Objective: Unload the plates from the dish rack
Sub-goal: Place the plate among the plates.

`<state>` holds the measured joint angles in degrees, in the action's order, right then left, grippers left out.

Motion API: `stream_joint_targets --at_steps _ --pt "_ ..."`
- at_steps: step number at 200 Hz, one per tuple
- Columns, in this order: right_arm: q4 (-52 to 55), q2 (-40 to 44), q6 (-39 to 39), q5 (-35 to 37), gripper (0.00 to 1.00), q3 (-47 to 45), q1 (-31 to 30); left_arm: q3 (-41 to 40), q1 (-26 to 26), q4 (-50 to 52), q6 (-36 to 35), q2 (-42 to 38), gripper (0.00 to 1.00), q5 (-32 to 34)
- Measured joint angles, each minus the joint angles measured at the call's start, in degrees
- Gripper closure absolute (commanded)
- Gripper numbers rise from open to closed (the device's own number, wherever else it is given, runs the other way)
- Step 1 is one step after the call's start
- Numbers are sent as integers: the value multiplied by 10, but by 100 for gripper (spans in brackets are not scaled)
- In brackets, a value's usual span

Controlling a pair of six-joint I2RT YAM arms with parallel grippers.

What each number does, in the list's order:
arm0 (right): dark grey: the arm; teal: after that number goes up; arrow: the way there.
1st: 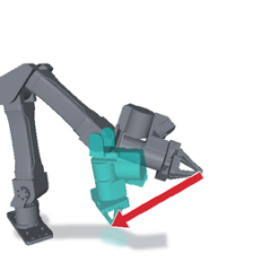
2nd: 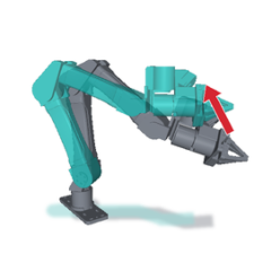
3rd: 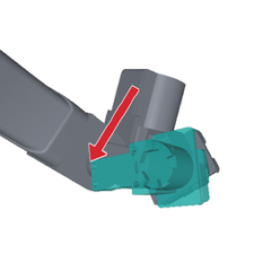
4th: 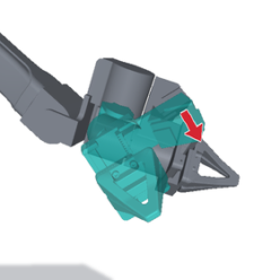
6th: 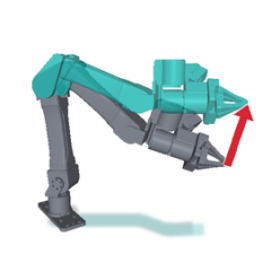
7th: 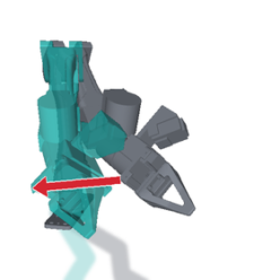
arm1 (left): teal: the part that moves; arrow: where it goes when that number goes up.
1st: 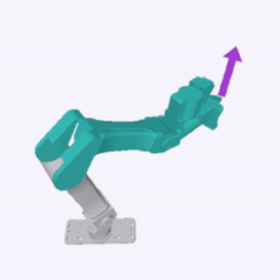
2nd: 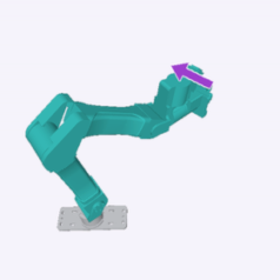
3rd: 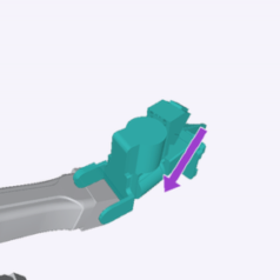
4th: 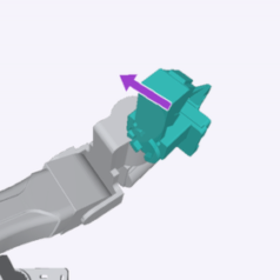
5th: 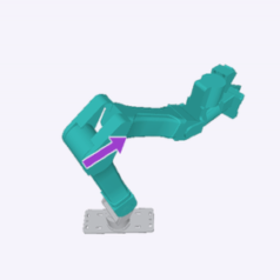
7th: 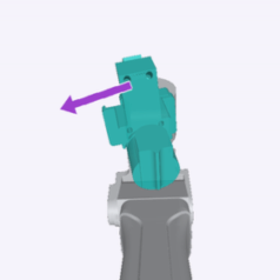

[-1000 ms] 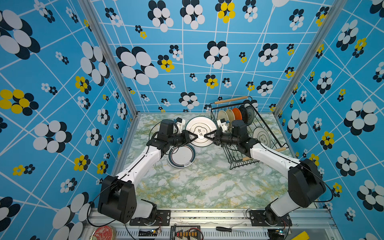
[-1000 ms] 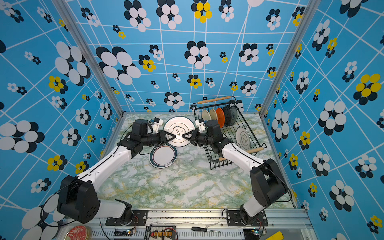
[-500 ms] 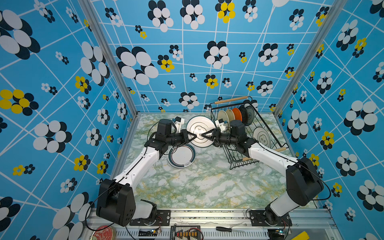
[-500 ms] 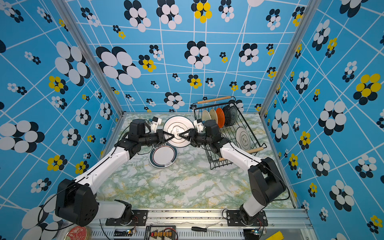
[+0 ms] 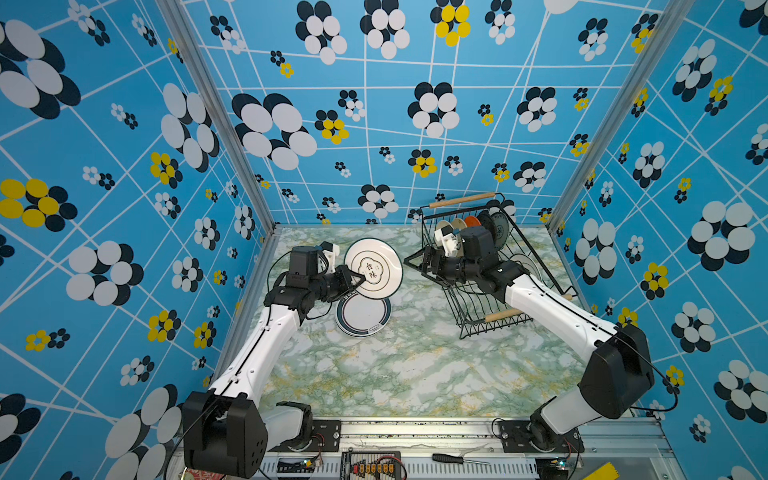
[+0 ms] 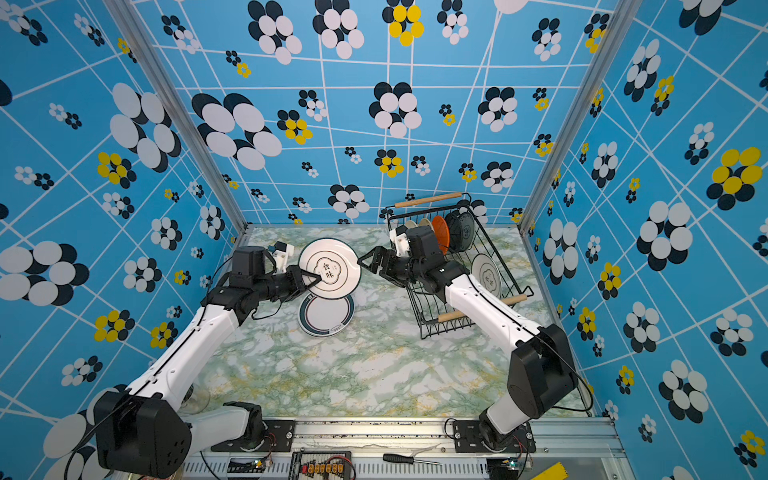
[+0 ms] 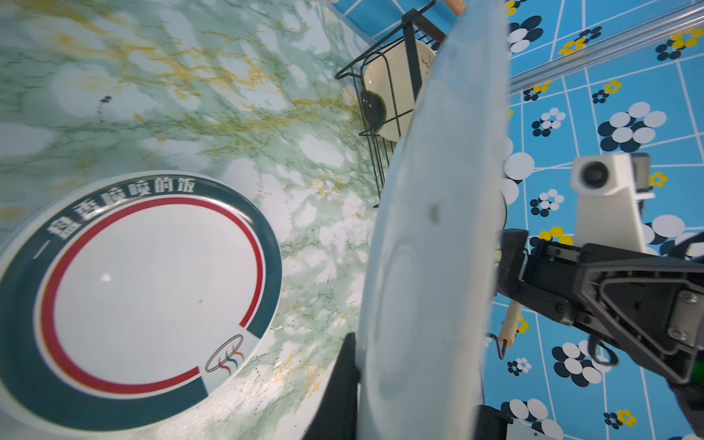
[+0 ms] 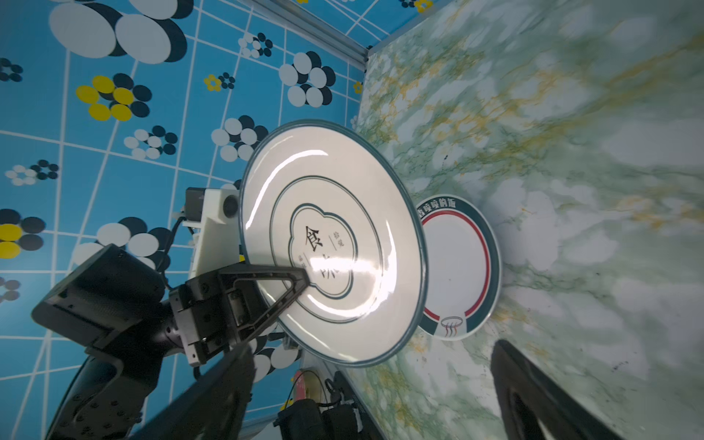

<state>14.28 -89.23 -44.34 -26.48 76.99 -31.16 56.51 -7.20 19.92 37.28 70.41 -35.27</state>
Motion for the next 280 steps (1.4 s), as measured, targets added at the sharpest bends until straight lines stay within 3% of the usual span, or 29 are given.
stream_joint_targets --at_steps 45,102,217,280 --pt "164 39 92 141 1 61 0 0 4 78 -26 -1 91 78" --pt "269 85 140 258 1 67 20 0 7 129 -38 25 91 153" --pt "289 114 155 277 1 32 60 -20 9 136 -38 57 85 191" --pt "289 114 155 274 1 31 63 -20 9 144 -32 76 76 202"
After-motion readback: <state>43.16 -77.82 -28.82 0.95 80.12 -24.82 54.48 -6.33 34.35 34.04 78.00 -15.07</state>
